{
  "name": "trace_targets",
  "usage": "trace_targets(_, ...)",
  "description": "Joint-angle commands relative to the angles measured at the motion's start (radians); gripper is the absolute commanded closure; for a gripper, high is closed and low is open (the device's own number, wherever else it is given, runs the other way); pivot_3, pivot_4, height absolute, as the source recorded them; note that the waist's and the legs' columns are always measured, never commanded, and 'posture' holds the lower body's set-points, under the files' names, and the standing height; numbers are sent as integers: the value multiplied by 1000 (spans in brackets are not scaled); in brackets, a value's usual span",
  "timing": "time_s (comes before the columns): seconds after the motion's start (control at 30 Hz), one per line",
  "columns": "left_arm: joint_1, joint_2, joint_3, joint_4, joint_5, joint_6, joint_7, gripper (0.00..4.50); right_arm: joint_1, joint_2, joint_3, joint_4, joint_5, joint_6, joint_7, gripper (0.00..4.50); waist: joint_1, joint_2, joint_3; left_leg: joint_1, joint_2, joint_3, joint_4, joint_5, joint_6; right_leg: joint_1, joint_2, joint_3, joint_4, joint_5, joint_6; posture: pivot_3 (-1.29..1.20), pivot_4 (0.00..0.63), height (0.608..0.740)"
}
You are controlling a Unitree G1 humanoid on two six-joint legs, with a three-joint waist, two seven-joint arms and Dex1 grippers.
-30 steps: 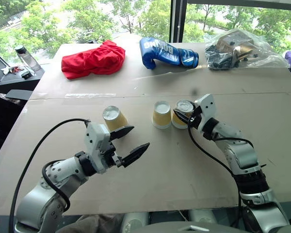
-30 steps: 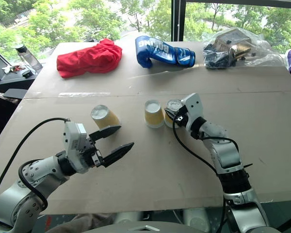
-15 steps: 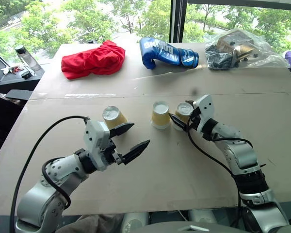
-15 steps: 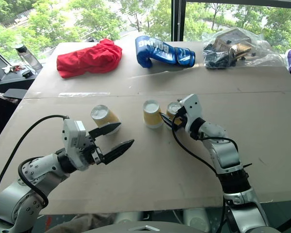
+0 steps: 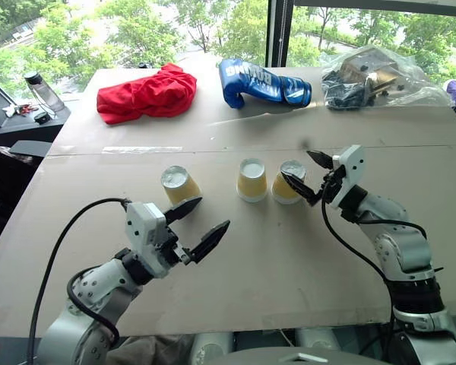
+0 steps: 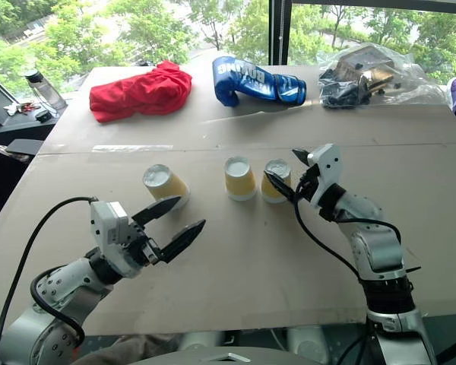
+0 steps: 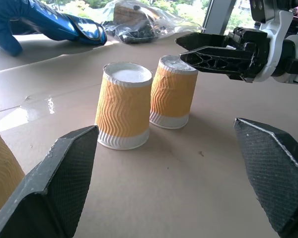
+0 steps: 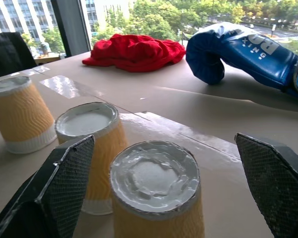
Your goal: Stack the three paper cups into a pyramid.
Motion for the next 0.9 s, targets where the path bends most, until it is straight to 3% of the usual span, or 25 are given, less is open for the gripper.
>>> trace_targets(0.03, 24, -32, -32, -34, 65, -72, 32, 0, 18, -52, -49, -91, 78, 36, 50, 34, 0, 0, 0, 0, 0, 0, 0, 0, 0, 0, 0, 0, 0, 0, 0, 0, 150, 740)
trace_targets(0.47, 41, -41, 5, -13, 51, -106, 35, 0, 137, -166, -67, -41, 51, -45, 144, 34, 1, -1, 0, 2, 0, -2, 1, 0, 0, 4, 1, -1, 0, 0, 0, 0, 150, 740)
trace_targets(0.7, 45, -86, 83, 61, 108, -110, 150, 0, 224, -216, -159, -55, 177, -133, 340, 34, 3, -1, 0, 3, 0, -2, 1, 0, 0, 5, 2, -2, 0, 0, 0, 0, 150, 740)
trace_targets(0.9, -72, -98, 77, 183, 206, -129, 229, 0, 270, -260, -226, -90, 262, -155, 429, 34, 7, -2, -1, 4, -1, -4, 3, 0, 0, 7, 2, -3, 0, 0, 0, 0, 150, 740)
